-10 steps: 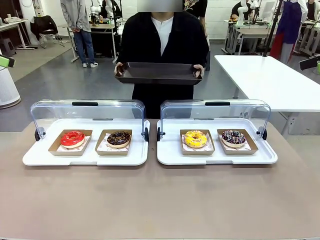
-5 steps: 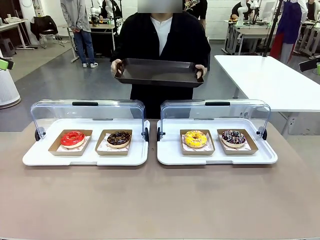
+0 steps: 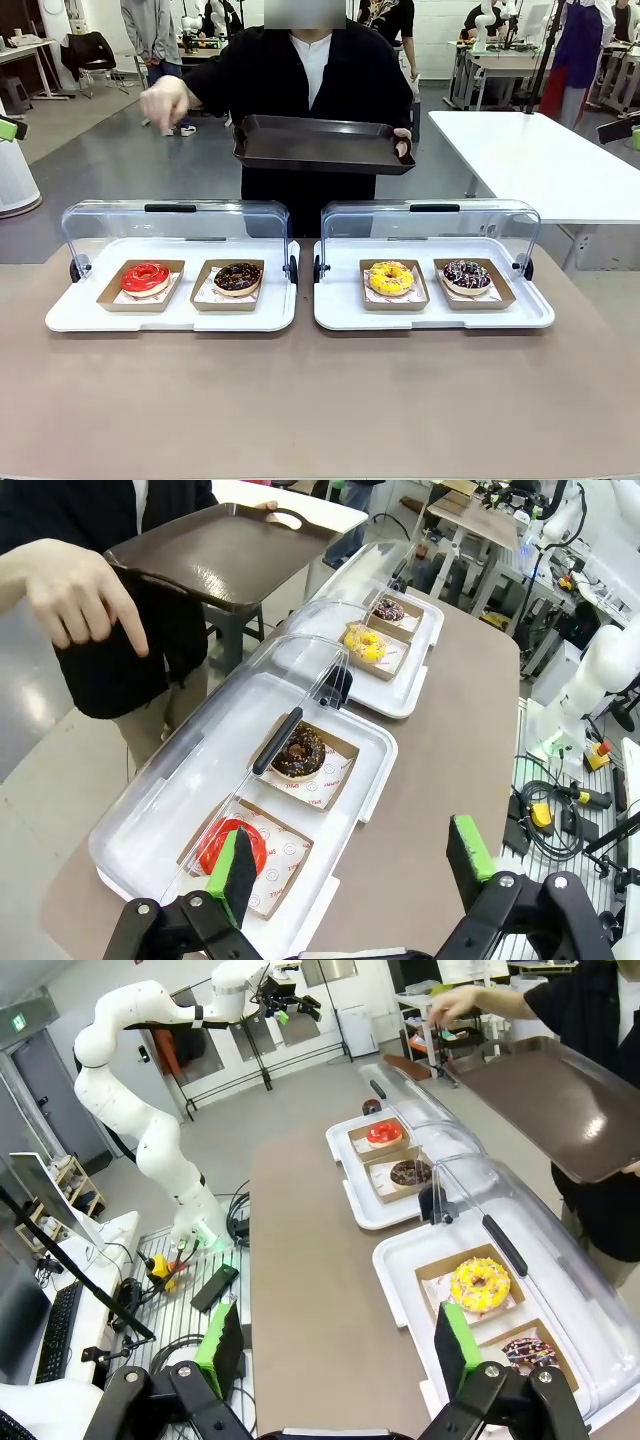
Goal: Provide the desired donut to the person.
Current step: Pick up and lift the Paper togo box containing the Donut pointed at by the person.
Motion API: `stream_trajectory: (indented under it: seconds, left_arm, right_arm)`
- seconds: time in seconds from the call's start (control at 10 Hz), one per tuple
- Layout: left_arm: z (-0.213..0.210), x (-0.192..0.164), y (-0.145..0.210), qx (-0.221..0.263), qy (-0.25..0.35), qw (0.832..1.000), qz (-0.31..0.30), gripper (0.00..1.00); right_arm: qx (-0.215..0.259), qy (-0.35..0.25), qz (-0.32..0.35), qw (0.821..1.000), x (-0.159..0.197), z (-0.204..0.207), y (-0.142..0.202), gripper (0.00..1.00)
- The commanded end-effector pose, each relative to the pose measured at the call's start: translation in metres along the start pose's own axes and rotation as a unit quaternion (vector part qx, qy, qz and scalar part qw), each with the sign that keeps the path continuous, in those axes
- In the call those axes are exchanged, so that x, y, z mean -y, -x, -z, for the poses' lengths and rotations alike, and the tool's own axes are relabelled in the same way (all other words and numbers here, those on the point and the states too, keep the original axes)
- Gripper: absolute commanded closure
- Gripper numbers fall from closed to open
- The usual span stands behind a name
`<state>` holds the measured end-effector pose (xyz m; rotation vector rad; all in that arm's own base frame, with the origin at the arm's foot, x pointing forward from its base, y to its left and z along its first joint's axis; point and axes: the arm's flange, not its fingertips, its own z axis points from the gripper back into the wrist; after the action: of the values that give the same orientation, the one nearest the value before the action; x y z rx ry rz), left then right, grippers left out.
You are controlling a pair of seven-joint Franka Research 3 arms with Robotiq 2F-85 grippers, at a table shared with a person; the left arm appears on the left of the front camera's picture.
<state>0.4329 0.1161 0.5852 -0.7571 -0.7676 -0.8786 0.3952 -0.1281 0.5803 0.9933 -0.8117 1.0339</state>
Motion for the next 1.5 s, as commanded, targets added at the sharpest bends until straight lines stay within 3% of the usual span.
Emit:
stream_trajectory:
  seconds: [0.0, 1.2, 1.4]
  left_arm:
    - [0.001, 0.001, -0.002, 0.005, 0.002, 1.0, 0.001, 0.0]
    - [0.0, 0.0, 0.0, 0.0, 0.0, 1.0, 0.0, 0.0]
    - [0.008, 0.008, -0.034, -0.135, 0.003, 0.99, 0.04, 0.0]
  right_arm:
    - [0.007, 0.0, -0.003, 1.0, 0.0, -0.001, -0.001, 0.0]
    - [0.007, 0.0, -0.003, 1.0, 0.0, -0.001, -0.001, 0.0]
    - [0.007, 0.0, -0.003, 1.0, 0.0, -0.001, -0.001, 0.0]
